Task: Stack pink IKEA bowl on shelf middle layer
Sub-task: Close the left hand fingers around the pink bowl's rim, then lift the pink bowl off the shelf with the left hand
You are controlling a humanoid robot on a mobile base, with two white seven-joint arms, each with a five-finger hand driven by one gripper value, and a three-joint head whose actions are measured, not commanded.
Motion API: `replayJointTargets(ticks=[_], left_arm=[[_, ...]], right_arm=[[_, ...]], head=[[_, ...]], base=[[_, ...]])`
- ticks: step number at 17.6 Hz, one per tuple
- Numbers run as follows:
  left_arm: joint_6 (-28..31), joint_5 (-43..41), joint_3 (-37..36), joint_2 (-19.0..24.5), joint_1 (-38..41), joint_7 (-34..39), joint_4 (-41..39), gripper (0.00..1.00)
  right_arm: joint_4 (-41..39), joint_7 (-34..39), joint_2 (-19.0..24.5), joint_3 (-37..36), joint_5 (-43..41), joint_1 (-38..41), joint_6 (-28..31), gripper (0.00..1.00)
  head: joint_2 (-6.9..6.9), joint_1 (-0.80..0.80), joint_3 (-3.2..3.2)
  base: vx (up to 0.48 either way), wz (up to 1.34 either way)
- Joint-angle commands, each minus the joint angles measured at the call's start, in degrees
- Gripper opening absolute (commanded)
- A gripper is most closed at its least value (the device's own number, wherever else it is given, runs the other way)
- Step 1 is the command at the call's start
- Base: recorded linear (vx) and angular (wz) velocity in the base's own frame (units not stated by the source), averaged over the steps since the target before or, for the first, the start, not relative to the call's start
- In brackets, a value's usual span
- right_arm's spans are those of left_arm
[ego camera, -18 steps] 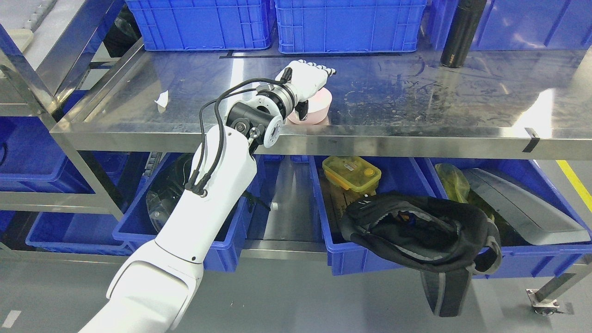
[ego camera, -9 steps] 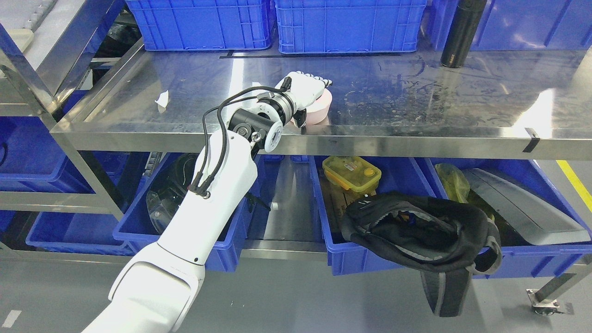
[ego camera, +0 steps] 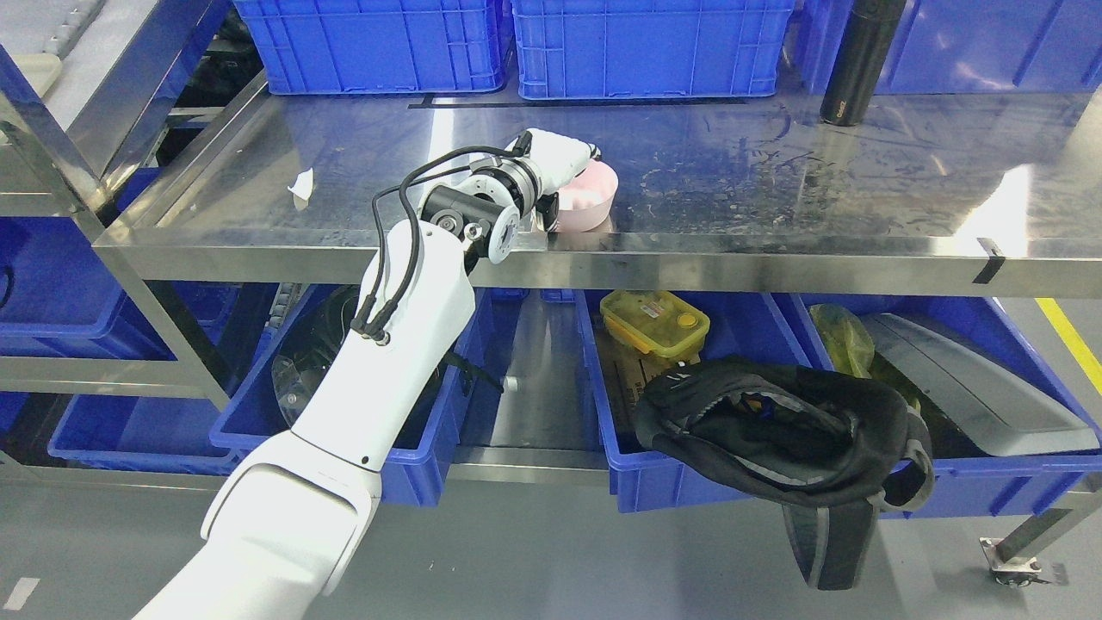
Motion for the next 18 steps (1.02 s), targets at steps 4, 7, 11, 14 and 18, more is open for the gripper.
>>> replayJointTargets(ticks=[4, 7, 11, 14, 18], left_arm=[[0.7, 9.2, -1.1, 0.9, -1.7, -1.9, 5.8, 0.82], [0.7, 13.1, -2.3, 0.9, -2.8, -3.4, 5.8, 0.80], [1.3, 13.0, -2.3, 0.9, -3.8, -3.5, 6.2, 0.67], [1.7, 13.1, -1.7, 0.9, -3.9, -3.4, 6.6, 0.59], [1.7, 13.1, -1.6, 0.9, -3.9, -2.8, 8.4, 0.58]], right_arm=[[-1.0, 0.0, -1.0, 0.0, 0.0, 0.9, 0.0, 1.00], [-1.0, 0.0, -1.0, 0.0, 0.1, 0.9, 0.0, 1.00], [-1.0, 0.0, -1.0, 0.0, 0.0, 0.9, 0.0, 1.00], [-1.0, 0.0, -1.0, 0.0, 0.0, 0.9, 0.0, 1.00], [-1.0, 0.0, -1.0, 0.0, 0.0, 0.9, 0.0, 1.00]], head=[[0.00, 0.00, 0.00], [0.00, 0.00, 0.00], [0.00, 0.00, 0.00], [0.00, 0.00, 0.00], [0.00, 0.00, 0.00]], base=[[0.000, 0.00], [0.000, 0.00], [0.000, 0.00], [0.000, 0.00], [0.000, 0.00]])
